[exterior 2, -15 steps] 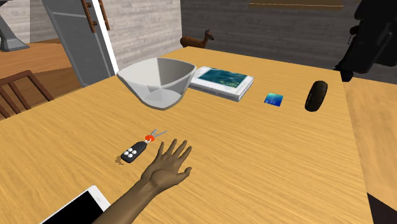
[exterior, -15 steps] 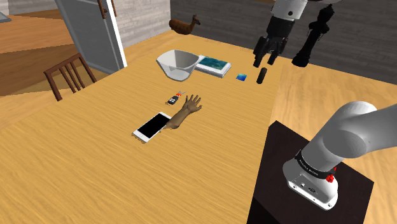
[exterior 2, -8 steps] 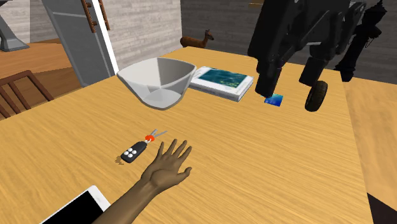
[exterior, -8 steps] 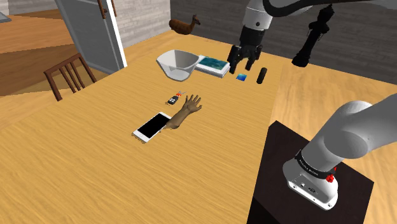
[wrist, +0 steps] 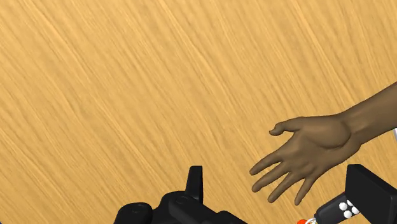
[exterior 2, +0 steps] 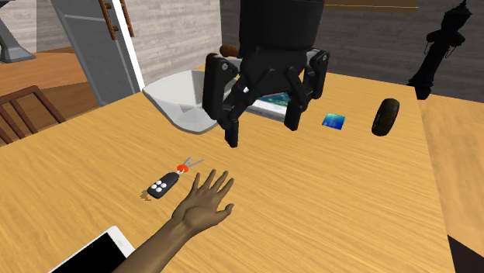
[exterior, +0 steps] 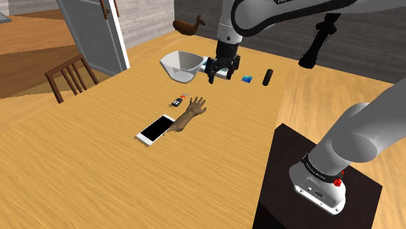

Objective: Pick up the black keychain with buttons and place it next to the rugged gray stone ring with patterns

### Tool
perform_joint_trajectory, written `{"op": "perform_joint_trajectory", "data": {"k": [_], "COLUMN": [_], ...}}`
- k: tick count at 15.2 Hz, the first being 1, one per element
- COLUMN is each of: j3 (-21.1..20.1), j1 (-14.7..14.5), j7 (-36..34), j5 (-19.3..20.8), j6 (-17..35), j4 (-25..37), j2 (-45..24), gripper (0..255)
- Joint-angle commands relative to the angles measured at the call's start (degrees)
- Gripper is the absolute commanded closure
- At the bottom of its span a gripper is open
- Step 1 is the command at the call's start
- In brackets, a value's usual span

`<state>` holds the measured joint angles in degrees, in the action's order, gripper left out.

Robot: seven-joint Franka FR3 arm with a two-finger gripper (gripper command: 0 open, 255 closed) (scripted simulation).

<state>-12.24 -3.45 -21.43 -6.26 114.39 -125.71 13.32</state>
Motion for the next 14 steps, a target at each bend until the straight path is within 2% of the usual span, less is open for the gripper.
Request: {"op": "perform_joint_trajectory", "data": {"k": [1, 7, 14], "j3": [-1.4, -4.0, -4.2], "j1": [-0.3, -1.9, -6.0], "j7": [-2.4, -9.6, -17.1], "j5": [1.1, 6.1, 12.9], "j6": [2.2, 5.5, 5.5], "j4": [2.1, 11.6, 26.8], "j2": [-4.2, -17.5, -33.8], "gripper": [0, 0, 0]}}
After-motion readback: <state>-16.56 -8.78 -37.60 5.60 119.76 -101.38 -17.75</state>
